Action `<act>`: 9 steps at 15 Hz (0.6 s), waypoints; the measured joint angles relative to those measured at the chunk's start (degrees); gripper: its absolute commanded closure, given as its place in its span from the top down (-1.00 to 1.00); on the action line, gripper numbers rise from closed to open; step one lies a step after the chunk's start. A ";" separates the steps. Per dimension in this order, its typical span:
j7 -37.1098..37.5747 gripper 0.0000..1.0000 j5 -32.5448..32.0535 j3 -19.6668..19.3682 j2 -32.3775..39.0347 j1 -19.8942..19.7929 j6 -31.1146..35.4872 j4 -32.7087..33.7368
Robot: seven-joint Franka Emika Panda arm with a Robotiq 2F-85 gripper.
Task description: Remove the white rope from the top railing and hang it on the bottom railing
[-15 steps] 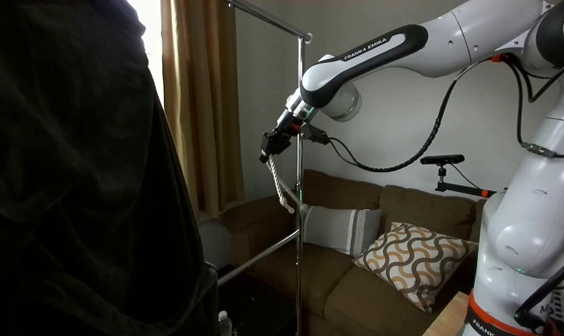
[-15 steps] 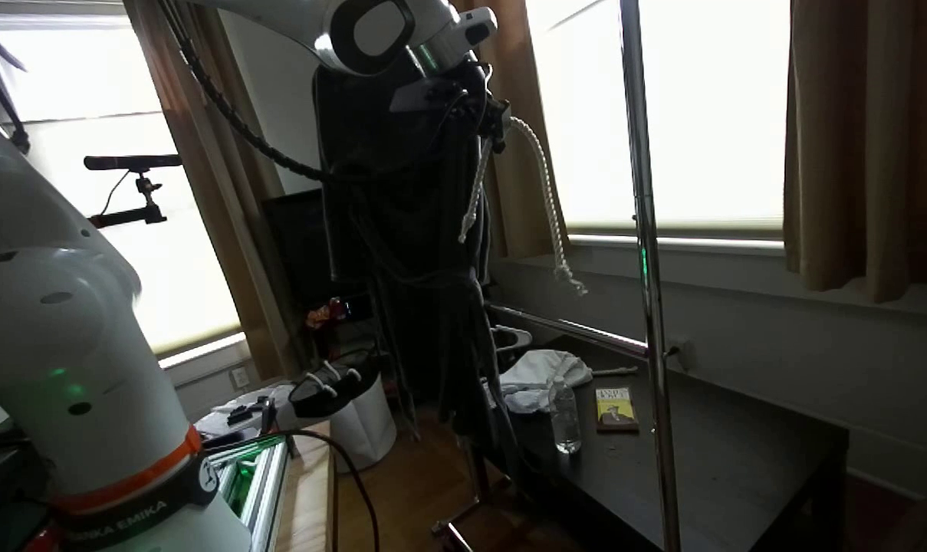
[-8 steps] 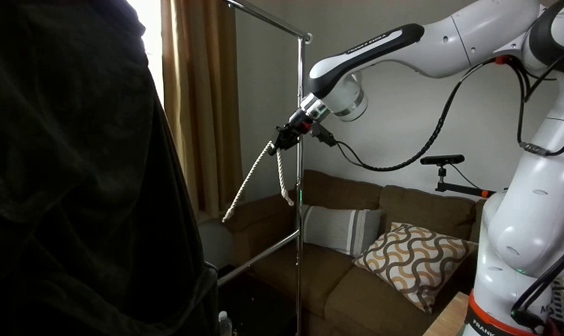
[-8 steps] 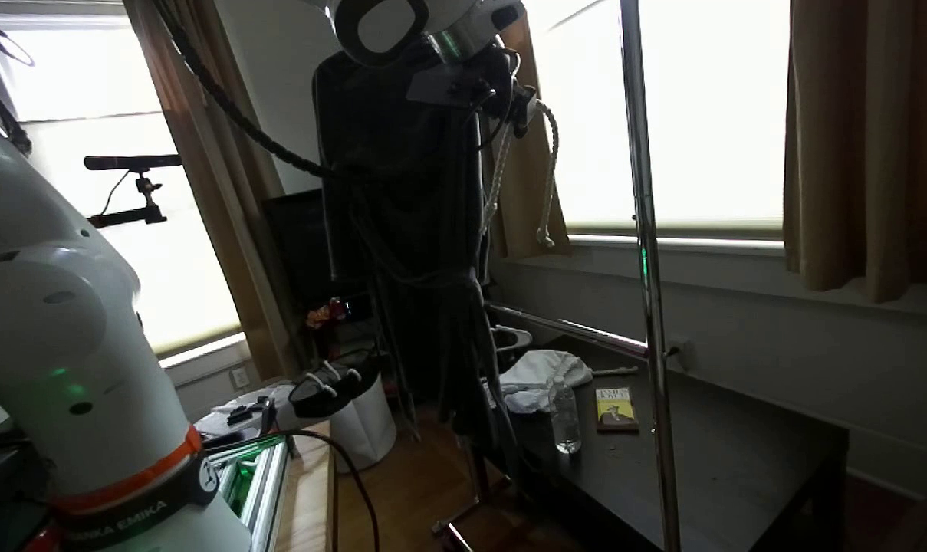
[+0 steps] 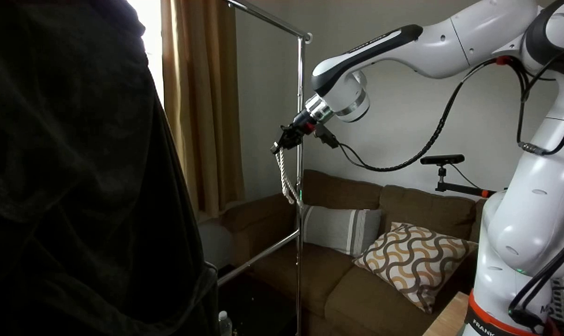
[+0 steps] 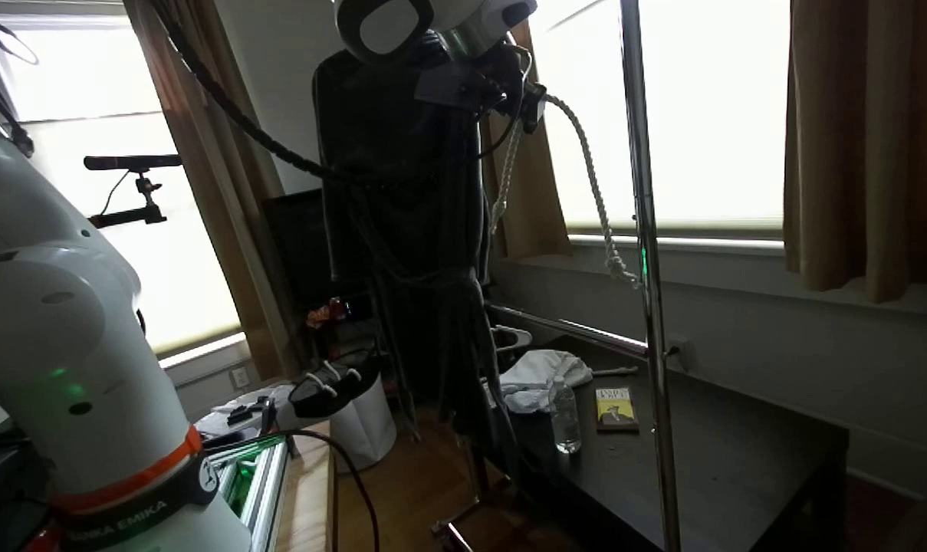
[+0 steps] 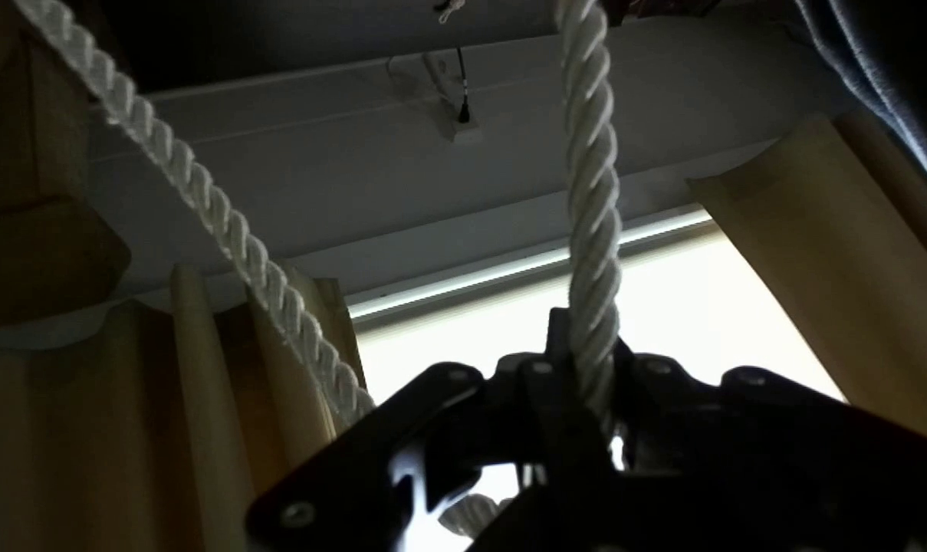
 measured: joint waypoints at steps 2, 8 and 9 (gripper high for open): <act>-3.58 -0.96 5.16 -0.32 1.19 0.07 0.86 -0.05; -12.35 -0.96 14.00 -4.77 8.89 0.54 -1.00 -0.05; -11.32 -0.96 13.03 -3.91 10.72 -0.42 -2.34 0.04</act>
